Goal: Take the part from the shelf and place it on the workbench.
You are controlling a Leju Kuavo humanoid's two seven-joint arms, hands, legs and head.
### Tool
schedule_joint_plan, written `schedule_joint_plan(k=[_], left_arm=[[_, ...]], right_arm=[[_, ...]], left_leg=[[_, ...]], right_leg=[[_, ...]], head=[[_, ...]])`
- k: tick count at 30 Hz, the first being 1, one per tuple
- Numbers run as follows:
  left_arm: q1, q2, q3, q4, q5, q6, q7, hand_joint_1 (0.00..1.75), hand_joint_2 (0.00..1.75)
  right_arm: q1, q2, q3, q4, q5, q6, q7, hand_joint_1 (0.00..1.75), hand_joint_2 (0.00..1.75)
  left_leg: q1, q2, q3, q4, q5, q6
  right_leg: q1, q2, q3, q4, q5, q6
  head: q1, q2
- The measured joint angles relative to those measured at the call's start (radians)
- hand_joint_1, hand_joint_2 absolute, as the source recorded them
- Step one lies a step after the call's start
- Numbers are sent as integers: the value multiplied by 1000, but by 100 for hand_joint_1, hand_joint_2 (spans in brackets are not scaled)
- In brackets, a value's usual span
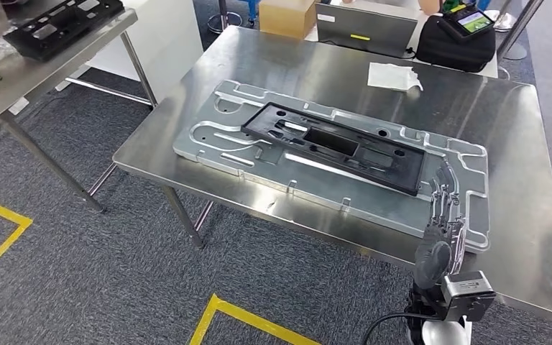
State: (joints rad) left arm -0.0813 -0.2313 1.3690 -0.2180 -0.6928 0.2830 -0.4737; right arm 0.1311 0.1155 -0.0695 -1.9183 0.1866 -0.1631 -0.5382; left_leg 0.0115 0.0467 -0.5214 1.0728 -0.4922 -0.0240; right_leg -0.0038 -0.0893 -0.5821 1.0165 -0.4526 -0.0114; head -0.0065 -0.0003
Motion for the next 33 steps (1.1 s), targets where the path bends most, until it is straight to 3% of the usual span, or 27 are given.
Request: schedule_joint_plan(k=[1, 2, 4, 6, 8, 9, 10, 11, 13, 15, 16, 17, 19, 20, 21, 24, 25, 26, 27, 29, 31, 33], left_arm=[[-1, 0, 1, 0, 1, 2, -2, 0, 0], [-1, 0, 2, 0, 2, 3, -2, 0, 0], [1, -2, 7, 0, 5, 6, -3, 0, 0], [1, -5, 12, 0, 9, 9, -4, 0, 0], [0, -9, 15, -1, 11, 12, -5, 0, 0], [-1, -10, 16, -1, 10, 12, -5, 0, 0], [0, -11, 16, -1, 9, 13, -5, 0, 0], [0, -12, 16, -1, 7, 13, -4, 0, 0], [1, -13, 16, -1, 4, 13, -4, 0, 0], [1, -15, 16, -1, 2, 15, -3, 0, 0], [0, -16, 16, -1, 2, 17, -3, 0, 0], [0, -16, 16, -1, 2, 19, -2, 0, 0], [4, -17, 16, -1, 1, 22, -2, 0, 0], [5, -17, 16, -1, 0, 22, -1, 0, 0], [6, -17, 16, -1, -1, 22, -1, 0, 0], [4, -17, 16, -1, -6, 18, 0, 0, 0], [4, -17, 16, -1, -9, 15, 1, 0, 0], [4, -17, 16, -1, -11, 12, 1, 0, 0], [4, -17, 16, -1, -13, 10, 2, 0, 0], [3, -18, 16, -1, -17, 7, 4, 0, 0], [-2, -19, 16, -1, -18, 6, 5, 0, 0], [-4, -20, 16, -1, -18, 7, 6, 0, 0]], right_arm=[[-2, 0, 2, 1, 3, -2, 1, 0, 0], [-3, 0, 5, 3, 6, -3, 3, 0, 0], [-6, -1, 12, 9, 13, -4, 7, 0, 0], [-7, -4, 20, 15, 26, -10, 10, 0, 0], [-7, -8, 24, 23, 45, -22, 11, 0, 0], [-6, -9, 26, 26, 56, -30, 12, 0, 0], [-6, -10, 27, 30, 67, -36, 14, 0, 0], [-5, -10, 29, 33, 78, -43, 17, 0, 0], [-4, -11, 34, 37, 100, -55, 24, 0, 0], [-4, -11, 40, 38, 121, -63, 32, 0, 0], [-3, -11, 42, 39, 131, -66, 37, 0, 0], [-2, -11, 43, 40, 139, -68, 42, 0, 0], [-1, -10, 48, 47, 155, -69, 54, 0, 0], [-2, -10, 51, 50, 164, -67, 61, 0, 0], [-3, -8, 54, 55, 176, -65, 68, 0, 0], [-6, -4, 59, 75, 209, -58, 85, 0, 0], [-8, -4, 59, 86, 217, -56, 88, 0, 0], [-11, -3, 60, 98, 223, -52, 92, 0, 0], [-13, -2, 61, 110, 226, -47, 96, 0, 0], [-18, 0, 67, 133, 237, -32, 106, 0, 0], [-24, 3, 79, 163, 255, -20, 114, 0, 0], [-35, 11, 97, 211, 277, -16, 119, 0, 0]], left_leg=[[-5, 12, 32, -50, -11, 8], [-10, 13, 43, -75, -18, 16], [-10, -3, 30, -86, -5, 35], [-6, -17, 12, -93, 19, 54], [-7, -33, -16, -94, 44, 64], [-9, -43, -32, -92, 57, 65], [-10, -55, -50, -90, 69, 65], [-10, -66, -68, -87, 81, 63], [-10, -90, -100, -78, 101, 58], [-11, -111, -125, -69, 120, 49], [-12, -121, -132, -67, 130, 43], [-12, -130, -138, -68, 141, 37], [-11, -142, -145, -72, 158, 25], [-10, -133, -152, -66, 148, 20], [-9, -116, -162, -42, 117, 17], [0, -65, -201, 127, -31, 4], [3, -61, -206, 183, -51, -1], [5, -58, -201, 217, -44, -6], [8, -55, -181, 220, -18, -10], [11, -31, -91, 134, 24, -13], [6, 3, 13, -8, -1, -6], [-4, 8, 48, -83, -27, 12]], right_leg=[[1, -10, -2, 2, 5, 6], [0, -20, -2, 2, 10, 12], [-3, -26, -3, 3, 14, 26], [-6, 18, -18, 44, -40, 38], [-9, 70, -48, 149, -140, 43], [-9, 80, -61, 208, -175, 43], [-9, 84, -64, 250, -186, 42], [-9, 85, -54, 264, -174, 41], [-10, 96, 15, 188, -115, 37], [-10, 132, 107, 47, -98, 29], [-9, 146, 135, -3, -102, 25], [-6, 152, 146, -28, -109, 20], [-5, 132, 137, -34, -97, 9], [-6, 121, 130, -34, -87, 1], [-7, 108, 122, -36, -76, -9], [-4, 68, 87, -36, -46, -23], [-3, 55, 73, -34, -36, -22], [-2, 41, 57, -31, -27, -21], [-2, 27, 40, -25, -18, -18], [-1, 4, 8, -13, -3, -10], [2, -17, -10, -1, 7, 1], [2, -38, -16, 2, 21, 13]], head=[[0, 0], [1, 0], [0, 0], [0, 0], [0, 0], [0, 0], [0, 0], [0, 0], [0, 0], [0, 0], [0, 0], [-1, 0], [0, 0], [-1, 0], [-1, 0], [-2, 0], [-2, 0], [-2, 0], [-2, 0], [-2, 0], [-2, 0], [-2, 0]])
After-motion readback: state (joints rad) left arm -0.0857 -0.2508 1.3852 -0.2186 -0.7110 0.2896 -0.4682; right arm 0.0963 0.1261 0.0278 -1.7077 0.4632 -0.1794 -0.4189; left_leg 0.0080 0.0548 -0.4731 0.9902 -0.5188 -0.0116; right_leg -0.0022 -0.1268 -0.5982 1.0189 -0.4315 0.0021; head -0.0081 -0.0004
